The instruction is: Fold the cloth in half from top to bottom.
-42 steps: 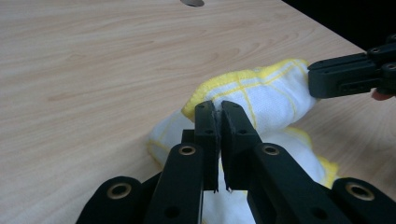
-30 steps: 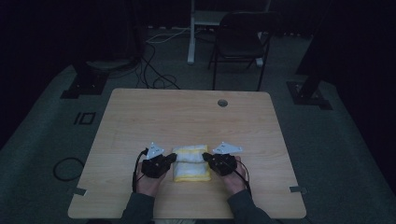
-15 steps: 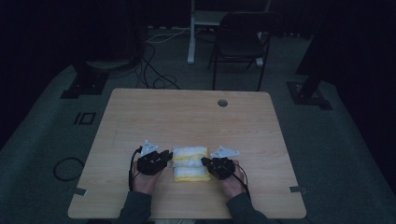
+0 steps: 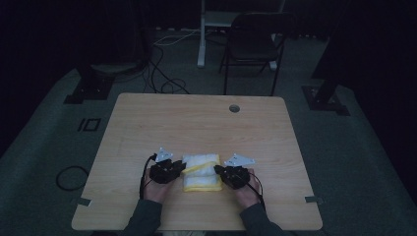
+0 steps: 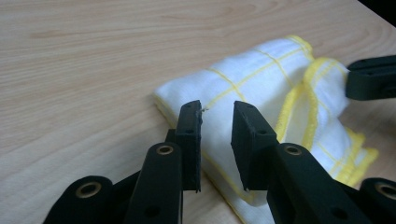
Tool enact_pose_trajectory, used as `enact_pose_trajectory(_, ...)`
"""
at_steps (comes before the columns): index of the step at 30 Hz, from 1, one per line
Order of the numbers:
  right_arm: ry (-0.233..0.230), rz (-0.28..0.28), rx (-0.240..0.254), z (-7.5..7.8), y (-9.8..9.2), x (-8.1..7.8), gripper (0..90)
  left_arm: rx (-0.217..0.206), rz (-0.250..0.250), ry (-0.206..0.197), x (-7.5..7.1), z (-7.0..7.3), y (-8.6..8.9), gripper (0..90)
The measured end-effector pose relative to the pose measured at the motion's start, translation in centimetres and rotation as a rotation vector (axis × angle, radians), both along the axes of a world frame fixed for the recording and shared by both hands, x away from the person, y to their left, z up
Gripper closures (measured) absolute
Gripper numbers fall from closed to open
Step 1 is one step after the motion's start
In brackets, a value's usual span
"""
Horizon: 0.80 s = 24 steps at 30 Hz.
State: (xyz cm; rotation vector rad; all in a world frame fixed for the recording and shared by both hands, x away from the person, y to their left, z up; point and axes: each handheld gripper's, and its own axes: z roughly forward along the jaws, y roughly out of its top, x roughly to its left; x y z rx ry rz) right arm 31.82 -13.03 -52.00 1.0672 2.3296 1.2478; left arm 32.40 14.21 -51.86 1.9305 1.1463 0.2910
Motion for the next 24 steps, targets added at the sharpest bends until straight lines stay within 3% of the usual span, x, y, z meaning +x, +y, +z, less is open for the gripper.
enact_pose_trajectory(11,-0.008,-0.016,0.006,0.2,-0.8,0.1,83.6,0.018,-0.033,0.006,-1.3,-1.1,-0.7,73.1)
enact_pose_trajectory(24,-0.020,-0.084,0.039,0.5,-3.0,0.5,80.5,0.034,-0.042,-0.003,-2.1,-1.5,-0.8,72.1)
